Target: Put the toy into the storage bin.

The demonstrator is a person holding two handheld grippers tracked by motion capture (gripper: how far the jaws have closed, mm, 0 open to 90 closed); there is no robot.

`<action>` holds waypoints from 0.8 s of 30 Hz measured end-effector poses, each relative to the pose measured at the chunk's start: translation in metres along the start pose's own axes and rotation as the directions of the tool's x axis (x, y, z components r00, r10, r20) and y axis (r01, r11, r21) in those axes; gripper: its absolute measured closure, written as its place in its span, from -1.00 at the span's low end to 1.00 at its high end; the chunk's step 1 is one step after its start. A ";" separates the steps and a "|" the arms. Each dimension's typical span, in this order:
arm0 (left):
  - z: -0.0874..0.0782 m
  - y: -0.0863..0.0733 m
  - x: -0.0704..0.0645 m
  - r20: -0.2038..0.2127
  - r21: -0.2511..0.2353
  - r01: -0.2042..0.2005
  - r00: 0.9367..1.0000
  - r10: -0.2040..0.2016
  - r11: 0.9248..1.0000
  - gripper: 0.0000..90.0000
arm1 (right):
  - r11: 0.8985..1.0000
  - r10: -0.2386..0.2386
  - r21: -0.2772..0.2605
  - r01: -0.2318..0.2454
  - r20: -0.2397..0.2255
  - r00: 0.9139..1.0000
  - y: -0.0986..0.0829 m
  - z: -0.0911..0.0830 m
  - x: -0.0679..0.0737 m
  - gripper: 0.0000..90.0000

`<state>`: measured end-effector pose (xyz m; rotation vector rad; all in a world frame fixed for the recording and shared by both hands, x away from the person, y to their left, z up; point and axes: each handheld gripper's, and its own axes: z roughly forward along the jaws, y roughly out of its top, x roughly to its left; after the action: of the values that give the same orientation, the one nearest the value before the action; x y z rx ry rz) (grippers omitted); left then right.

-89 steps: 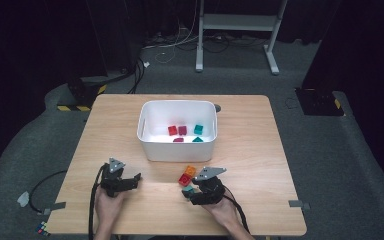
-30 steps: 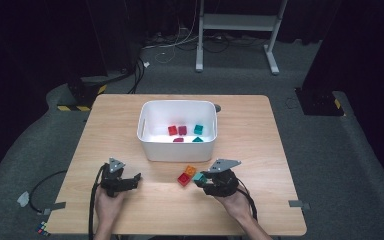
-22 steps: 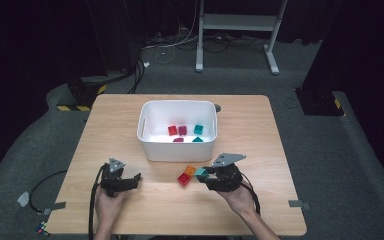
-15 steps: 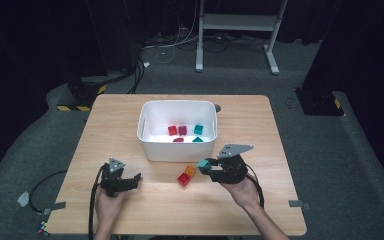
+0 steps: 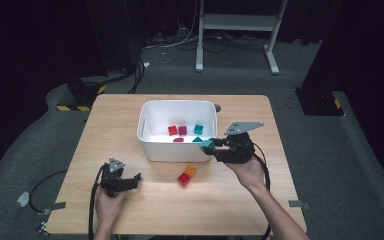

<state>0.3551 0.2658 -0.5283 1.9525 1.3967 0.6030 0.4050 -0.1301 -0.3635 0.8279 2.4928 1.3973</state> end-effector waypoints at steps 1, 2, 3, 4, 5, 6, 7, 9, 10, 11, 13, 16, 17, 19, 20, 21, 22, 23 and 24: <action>0.000 0.000 0.000 0.000 0.000 0.000 1.000 0.000 1.000 -0.67 | 1.000 -0.001 -0.006 0.001 -0.001 1.000 0.004 -0.001 -0.001 0.31; 0.000 0.000 0.000 0.000 0.000 0.000 1.000 0.000 1.000 -0.67 | 1.000 0.001 -0.007 -0.001 -0.002 1.000 0.007 -0.001 -0.002 0.31; 0.000 0.000 0.000 0.000 0.000 0.000 1.000 0.000 1.000 -0.67 | 1.000 -0.002 -0.008 0.002 0.001 1.000 0.010 -0.001 -0.003 0.31; 0.000 0.000 0.000 0.000 0.000 0.000 1.000 0.000 1.000 -0.67 | 1.000 -0.001 -0.010 0.001 0.002 1.000 0.015 -0.001 -0.004 0.31; 0.000 0.000 0.000 0.000 0.000 0.000 1.000 0.000 1.000 -0.67 | 1.000 0.000 -0.014 0.000 0.000 1.000 0.018 -0.001 -0.006 0.31; 0.000 0.000 0.000 0.000 0.000 0.000 1.000 0.000 1.000 -0.67 | 1.000 0.002 -0.014 -0.002 0.001 1.000 0.021 0.000 -0.007 0.31; 0.000 0.000 0.000 0.000 0.000 -0.001 1.000 0.001 1.000 -0.67 | 1.000 0.000 -0.015 0.000 0.005 1.000 0.025 0.000 -0.008 0.31; 0.000 0.000 0.000 0.000 0.000 -0.001 1.000 0.001 1.000 -0.67 | 1.000 0.006 -0.012 -0.006 0.008 1.000 0.031 0.001 -0.011 0.31; 0.000 0.000 0.000 0.000 0.000 0.000 1.000 0.000 1.000 -0.67 | 1.000 0.004 -0.013 -0.004 0.010 1.000 0.033 0.002 -0.012 0.31; 0.000 0.000 0.000 0.000 0.000 0.000 1.000 0.000 1.000 -0.67 | 1.000 0.006 -0.013 -0.005 0.014 1.000 0.036 0.003 -0.013 0.31; 0.000 0.000 0.000 0.000 0.000 0.000 1.000 0.000 1.000 -0.67 | 1.000 0.011 -0.017 -0.010 0.014 1.000 0.041 0.005 -0.014 0.31; 0.000 0.000 0.000 0.000 0.000 0.000 1.000 0.000 1.000 -0.67 | 1.000 0.003 -0.014 -0.003 0.026 1.000 0.049 0.009 -0.016 0.31; 0.000 0.000 0.000 0.000 0.001 0.000 1.000 0.000 1.000 -0.67 | 1.000 0.002 -0.013 -0.002 0.029 1.000 0.051 0.010 -0.016 0.31; 0.000 0.000 0.000 0.000 0.000 0.000 1.000 0.000 1.000 -0.67 | 1.000 -0.002 -0.012 0.003 0.034 0.999 0.056 0.013 -0.017 0.31; 0.000 0.000 0.000 0.000 0.000 0.000 1.000 0.000 1.000 -0.67 | 1.000 -0.001 -0.009 0.001 0.035 0.999 0.057 0.014 -0.017 0.31; 0.000 0.000 0.000 0.000 0.000 0.000 1.000 0.000 1.000 -0.67 | 1.000 -0.004 -0.007 0.004 0.040 0.999 0.060 0.016 -0.018 0.31; 0.000 0.000 0.000 0.000 0.000 0.000 1.000 0.000 1.000 -0.67 | 1.000 -0.003 -0.004 0.003 0.041 0.999 0.061 0.018 -0.018 0.31; 0.000 0.000 0.000 0.000 0.000 0.000 1.000 0.000 1.000 -0.67 | 1.000 -0.008 -0.001 0.008 0.047 0.999 0.064 0.020 -0.019 0.31; 0.000 0.000 0.000 0.000 0.000 0.000 1.000 0.000 1.000 -0.67 | 1.000 -0.007 -0.003 0.007 0.052 0.999 0.065 0.022 -0.019 0.31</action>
<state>0.3551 0.2659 -0.5283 1.9529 1.3969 0.6028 0.4548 -0.0982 -0.3241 0.8427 2.4520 1.3596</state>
